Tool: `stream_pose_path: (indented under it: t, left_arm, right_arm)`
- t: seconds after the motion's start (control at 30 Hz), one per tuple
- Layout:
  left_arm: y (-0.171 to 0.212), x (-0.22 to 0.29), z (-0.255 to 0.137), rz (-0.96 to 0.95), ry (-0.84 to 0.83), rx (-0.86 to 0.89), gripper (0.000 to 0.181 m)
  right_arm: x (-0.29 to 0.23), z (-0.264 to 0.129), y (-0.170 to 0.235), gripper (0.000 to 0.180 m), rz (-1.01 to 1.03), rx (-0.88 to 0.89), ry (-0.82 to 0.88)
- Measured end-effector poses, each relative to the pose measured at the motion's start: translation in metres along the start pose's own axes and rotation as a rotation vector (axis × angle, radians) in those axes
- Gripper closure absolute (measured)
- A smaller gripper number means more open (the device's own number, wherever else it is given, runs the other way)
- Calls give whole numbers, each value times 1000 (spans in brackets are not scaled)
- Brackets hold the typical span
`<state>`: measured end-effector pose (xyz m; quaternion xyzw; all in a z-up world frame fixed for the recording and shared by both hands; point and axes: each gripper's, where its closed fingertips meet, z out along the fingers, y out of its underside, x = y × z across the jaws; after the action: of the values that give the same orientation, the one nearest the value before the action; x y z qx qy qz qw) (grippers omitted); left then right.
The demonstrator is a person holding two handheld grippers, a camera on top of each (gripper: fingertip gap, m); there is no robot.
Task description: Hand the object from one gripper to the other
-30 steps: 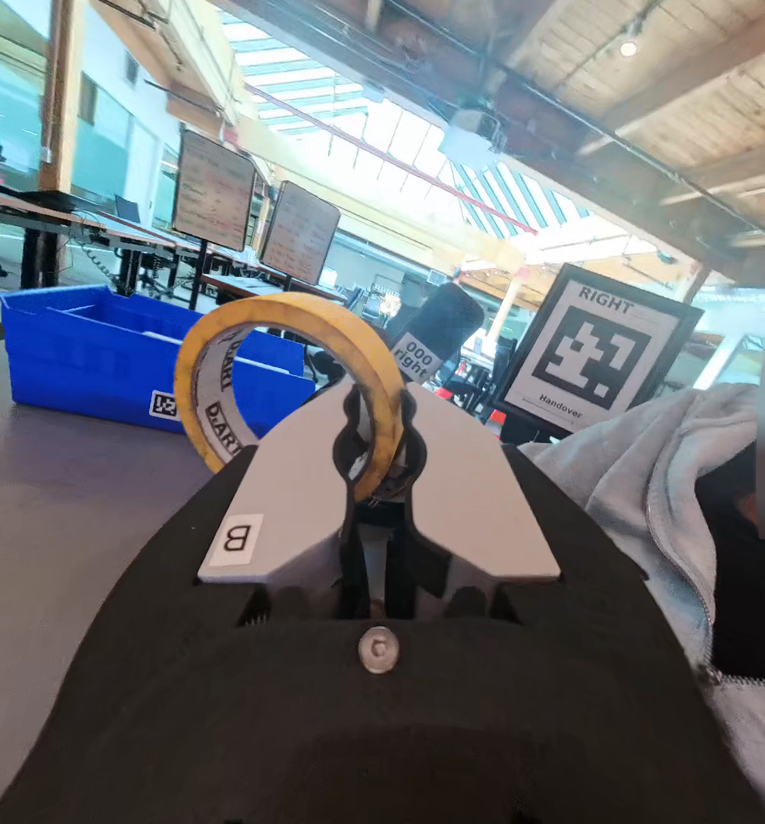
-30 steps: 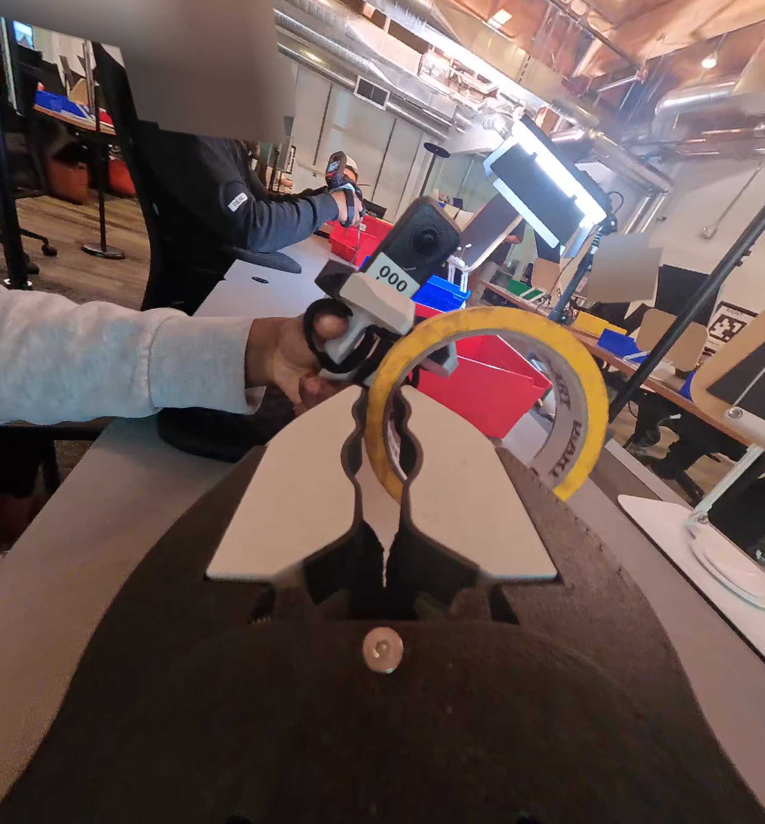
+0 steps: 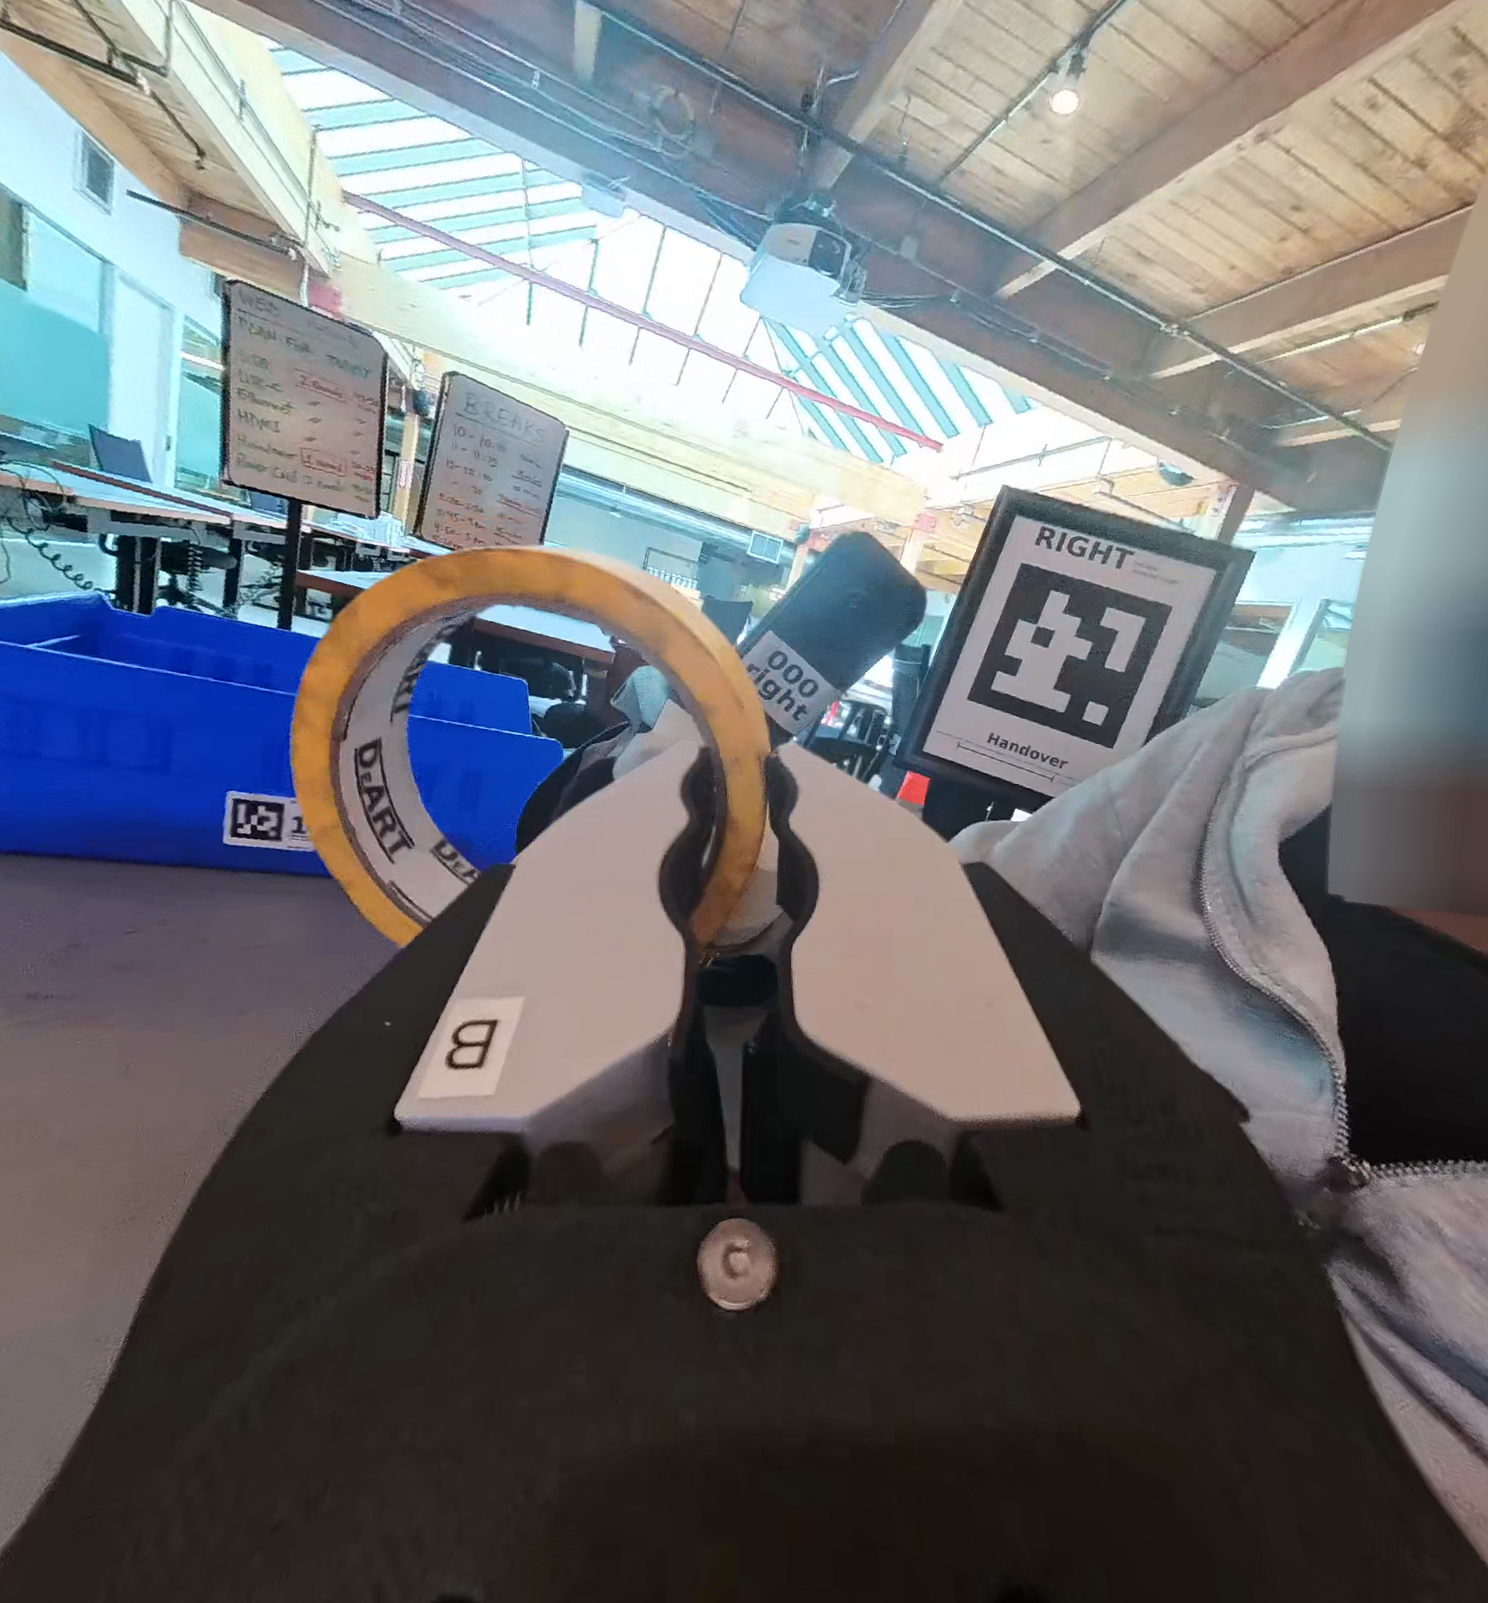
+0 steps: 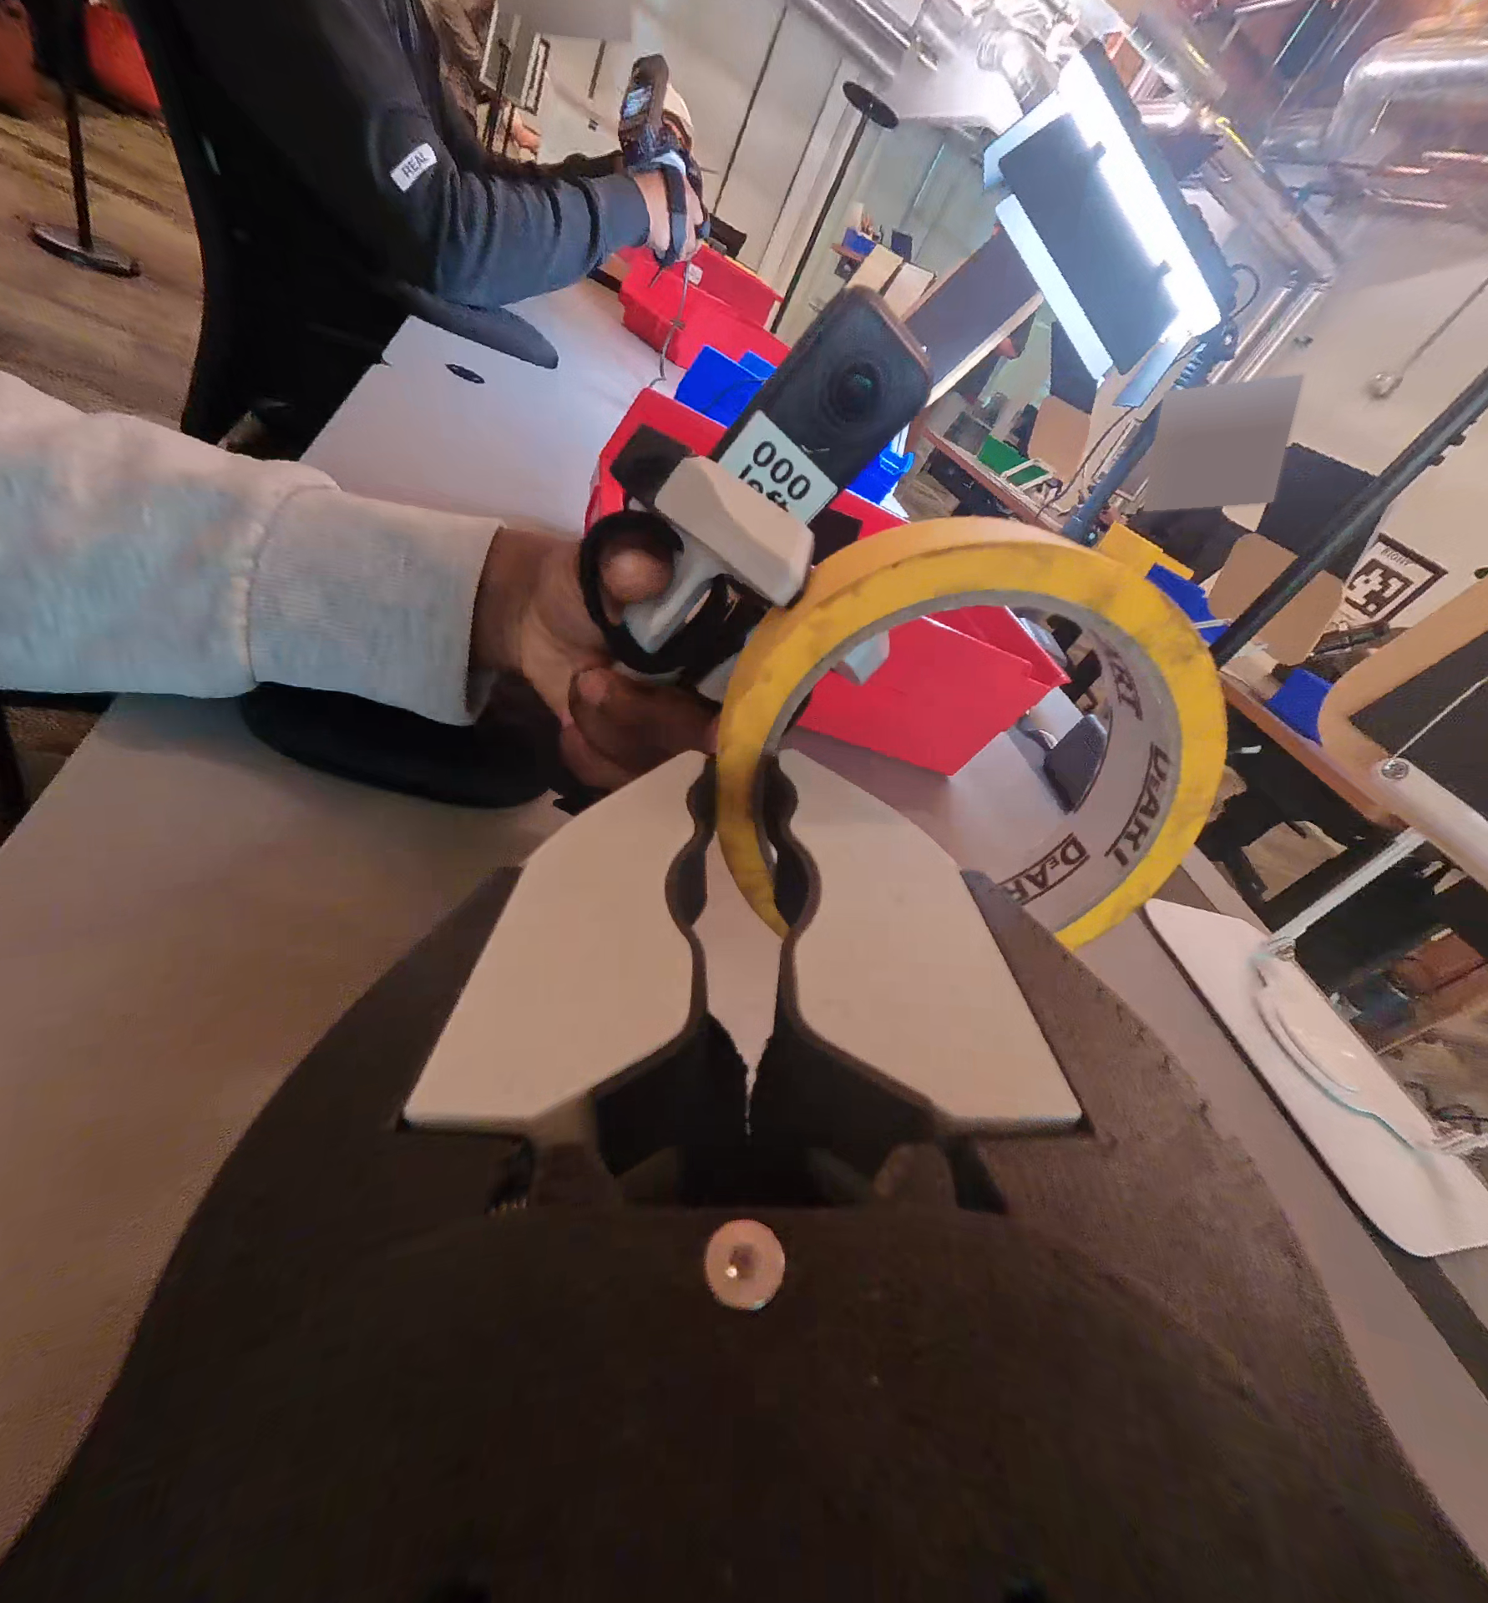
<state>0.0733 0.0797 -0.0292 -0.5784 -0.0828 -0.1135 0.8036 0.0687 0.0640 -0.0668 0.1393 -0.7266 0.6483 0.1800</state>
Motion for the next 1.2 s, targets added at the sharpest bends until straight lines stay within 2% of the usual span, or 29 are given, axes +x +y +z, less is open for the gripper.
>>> stream_pose_path:
  t: [0.1,0.2,0.27,0.37,0.5,0.63,0.73,0.8,0.87,0.97,1.07,1.2]
  left_arm:
    - [6,4,1,75,1,-45,171]
    - [20,-4,2,202,-66,-140,171]
    - [28,-10,3,238,-99,-187,171]
    - [31,-12,3,281,-111,-208,171]
    - [33,-14,2,230,-132,-218,168]
    - [5,-10,-4,98,-104,-54,150]
    - [-7,-8,-10,78,-104,20,150]
    - [-6,-10,-11,65,-115,8,153]
    - [-2,-13,-11,68,-124,-10,163]
    - [-2,-7,-10,138,-107,-18,165]
    - [10,-11,-7,235,-148,-101,170]
    - [29,-11,-2,287,-133,-201,171]
  right_arm:
    - [-3,-1,-3,167,95,37,-47]
    - [1,-8,-19,139,443,155,-169]
    - [10,-15,-27,140,639,243,-227]
    - [21,-18,-24,162,763,266,-209]
    - [19,-18,-21,168,666,239,-186]
    - [6,-13,-11,169,315,106,-121]
    - [-2,-5,0,169,108,1,-76]
    - [-6,-1,7,169,58,-41,-72]
    - [-7,1,11,169,36,-62,-71]
    - [-7,0,10,168,96,-40,-82]
    - [-2,-6,-5,142,353,79,-159]
    - [16,-17,-17,141,674,219,-212]
